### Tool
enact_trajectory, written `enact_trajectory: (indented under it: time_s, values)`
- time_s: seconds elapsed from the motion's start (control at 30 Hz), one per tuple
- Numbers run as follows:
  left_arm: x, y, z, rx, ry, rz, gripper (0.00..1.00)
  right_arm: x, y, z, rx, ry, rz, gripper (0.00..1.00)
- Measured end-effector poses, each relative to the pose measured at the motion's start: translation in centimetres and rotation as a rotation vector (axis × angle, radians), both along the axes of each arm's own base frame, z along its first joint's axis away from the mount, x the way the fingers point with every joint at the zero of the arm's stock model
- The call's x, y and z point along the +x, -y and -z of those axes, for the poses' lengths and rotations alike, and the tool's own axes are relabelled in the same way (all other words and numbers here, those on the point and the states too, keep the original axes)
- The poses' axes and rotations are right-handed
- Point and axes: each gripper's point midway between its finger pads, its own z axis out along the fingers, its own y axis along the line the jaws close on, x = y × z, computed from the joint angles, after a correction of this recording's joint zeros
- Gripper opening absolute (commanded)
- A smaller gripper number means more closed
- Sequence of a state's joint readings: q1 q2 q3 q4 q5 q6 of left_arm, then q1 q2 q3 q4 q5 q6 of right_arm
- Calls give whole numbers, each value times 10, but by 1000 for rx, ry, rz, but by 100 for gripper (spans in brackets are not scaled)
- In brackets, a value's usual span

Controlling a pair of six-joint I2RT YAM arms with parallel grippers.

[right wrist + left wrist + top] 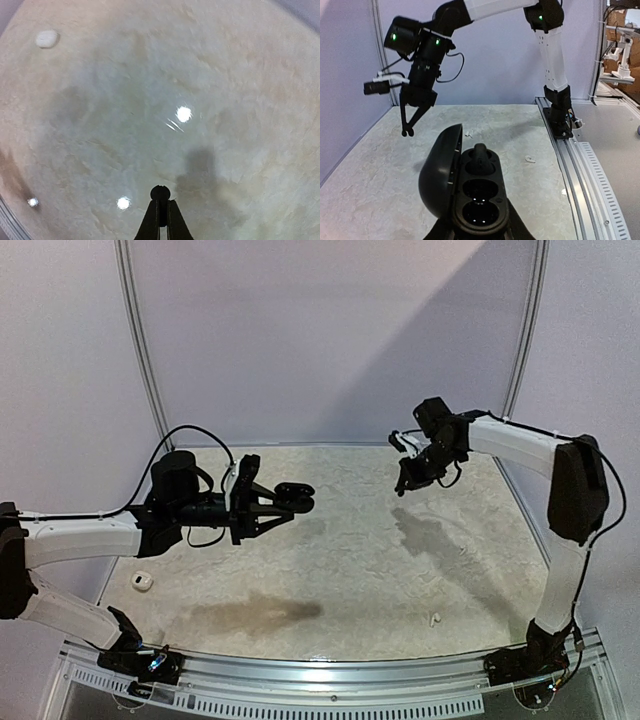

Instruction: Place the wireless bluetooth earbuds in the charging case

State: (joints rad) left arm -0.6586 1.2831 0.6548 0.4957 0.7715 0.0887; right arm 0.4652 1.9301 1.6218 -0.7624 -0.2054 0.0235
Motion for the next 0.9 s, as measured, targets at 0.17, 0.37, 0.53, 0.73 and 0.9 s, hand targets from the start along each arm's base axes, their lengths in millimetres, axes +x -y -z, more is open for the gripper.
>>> enact_trajectory:
  time_s: [0.17, 0.37, 0.53, 0.73, 0.9]
  values:
    - [-8, 1, -1, 3, 74, 53, 0, -29, -43, -112, 97, 281, -143, 0]
    - [-13, 3, 1, -2, 75, 95, 0, -109, -120, -227, 258, 576, -433, 0]
    - [-15, 4, 1, -8, 41, 104, 0, -181, -173, -273, 353, 694, -684, 0]
    - [-18, 5, 1, -11, 22, 114, 0, -224, -216, -267, 303, 716, -896, 0]
    - [-18, 6, 1, -11, 22, 115, 0, -224, -227, -205, 143, 618, -985, 0]
